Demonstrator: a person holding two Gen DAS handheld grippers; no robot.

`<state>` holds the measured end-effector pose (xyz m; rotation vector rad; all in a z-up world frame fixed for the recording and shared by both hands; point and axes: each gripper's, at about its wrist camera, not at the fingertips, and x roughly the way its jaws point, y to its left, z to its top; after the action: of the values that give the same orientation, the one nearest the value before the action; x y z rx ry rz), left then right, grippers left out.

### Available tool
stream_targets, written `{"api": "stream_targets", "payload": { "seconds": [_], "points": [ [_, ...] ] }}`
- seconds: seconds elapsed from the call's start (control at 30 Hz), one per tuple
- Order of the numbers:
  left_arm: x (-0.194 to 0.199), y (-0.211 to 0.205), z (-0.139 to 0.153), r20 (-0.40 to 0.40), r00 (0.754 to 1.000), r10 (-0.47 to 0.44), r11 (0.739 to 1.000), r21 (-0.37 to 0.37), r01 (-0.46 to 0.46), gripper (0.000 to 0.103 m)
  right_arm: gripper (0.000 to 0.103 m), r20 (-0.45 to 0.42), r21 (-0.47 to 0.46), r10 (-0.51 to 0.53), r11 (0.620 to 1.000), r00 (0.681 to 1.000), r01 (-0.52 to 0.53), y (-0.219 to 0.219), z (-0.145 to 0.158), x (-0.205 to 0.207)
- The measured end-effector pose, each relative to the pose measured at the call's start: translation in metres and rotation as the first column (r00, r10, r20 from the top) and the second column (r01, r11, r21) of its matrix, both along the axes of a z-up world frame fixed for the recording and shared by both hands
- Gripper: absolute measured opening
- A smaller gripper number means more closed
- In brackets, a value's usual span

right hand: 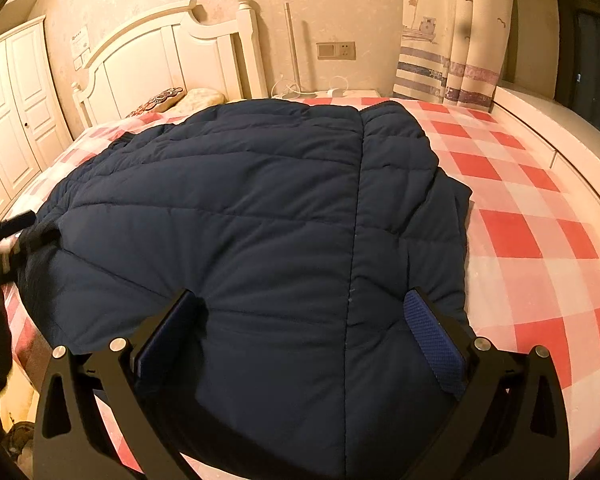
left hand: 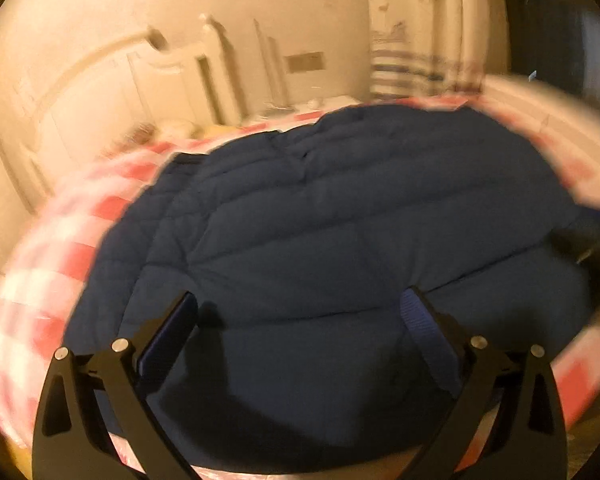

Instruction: Fold large clothes

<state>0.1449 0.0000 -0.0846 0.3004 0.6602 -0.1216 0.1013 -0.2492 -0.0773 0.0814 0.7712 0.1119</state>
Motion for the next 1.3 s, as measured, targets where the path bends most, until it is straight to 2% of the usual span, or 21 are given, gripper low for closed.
{"api": "stream_targets", "payload": {
  "seconds": [0.03,0.13,0.23,0.3,0.37,0.47,0.5,0.53,0.6,0.7,0.83,0.9,1.0,1.07,1.17,1.3],
  "points": [
    [0.001,0.0,-0.003,-0.009,1.0,0.002,1.0,-0.003,-0.002,0.101,0.099,0.0,0.001,0.001,1.0,1.0,-0.001,-0.001,0.0,0.001],
    [0.015,0.015,-0.002,-0.095,0.995,-0.028,0.995,-0.098,0.019,0.101,0.099,-0.002,0.004,0.002,1.0,1.0,-0.002,-0.002,0.001,0.0],
    [0.009,0.04,0.009,-0.087,0.996,0.0,0.987,-0.162,-0.014,0.1,0.099,-0.006,-0.003,0.0,1.0,1.0,0.0,-0.001,0.003,-0.001],
    [0.004,0.063,0.019,-0.05,0.997,0.065,0.979,-0.189,-0.073,0.1,0.098,-0.01,-0.01,-0.015,1.0,1.0,0.015,0.0,0.007,-0.003],
    [0.005,0.101,0.024,-0.024,0.985,0.168,0.962,-0.215,-0.17,0.1,0.098,-0.009,-0.01,-0.035,0.999,0.999,0.035,0.0,0.012,-0.008],
    [0.014,0.145,0.011,-0.087,0.964,0.253,0.937,-0.225,-0.266,0.1,0.098,0.064,0.0,-0.031,1.0,0.998,0.031,0.004,0.025,-0.022],
    [0.015,0.154,0.003,-0.101,0.963,0.251,0.935,-0.233,-0.268,0.101,0.098,0.08,-0.005,-0.023,1.0,0.997,0.023,0.007,0.027,-0.026],
    [0.015,0.16,-0.002,-0.107,0.966,0.237,0.935,-0.244,-0.256,0.101,0.098,0.073,-0.013,-0.016,1.0,0.997,0.017,0.009,0.024,-0.026],
    [0.013,0.164,-0.004,-0.118,0.967,0.228,0.932,-0.261,-0.252,0.101,0.099,0.004,-0.034,0.002,0.999,1.0,-0.002,0.014,0.006,-0.02],
    [0.016,0.158,-0.005,-0.112,0.965,0.237,0.944,-0.209,-0.256,0.101,0.099,0.01,-0.012,0.017,1.0,1.0,-0.017,0.01,0.0,-0.018],
    [0.013,0.16,-0.006,-0.116,0.966,0.233,0.942,-0.22,-0.253,0.101,0.098,-0.021,0.0,0.026,1.0,0.999,-0.026,0.006,0.006,-0.017],
    [0.012,0.159,-0.006,-0.112,0.966,0.234,0.943,-0.216,-0.254,0.101,0.098,-0.013,0.033,0.014,0.999,1.0,-0.013,-0.001,0.012,-0.023],
    [0.012,0.157,-0.006,-0.107,0.966,0.236,0.944,-0.208,-0.254,0.101,0.098,0.033,0.149,-0.027,0.989,0.999,0.022,-0.021,0.022,-0.05],
    [0.012,0.157,-0.006,-0.109,0.966,0.235,0.944,-0.21,-0.254,0.101,0.098,0.047,0.247,-0.079,0.967,0.996,0.065,-0.04,0.026,-0.077],
    [0.011,0.156,-0.006,-0.108,0.966,0.236,0.944,-0.211,-0.254,0.101,0.098,0.008,0.366,-0.103,0.926,0.995,0.093,-0.06,0.02,-0.108],
    [0.012,0.156,-0.006,-0.111,0.966,0.235,0.944,-0.211,-0.254,0.101,0.098,-0.052,0.409,-0.087,0.907,0.995,0.101,-0.063,0.004,-0.122]
  ]
}}
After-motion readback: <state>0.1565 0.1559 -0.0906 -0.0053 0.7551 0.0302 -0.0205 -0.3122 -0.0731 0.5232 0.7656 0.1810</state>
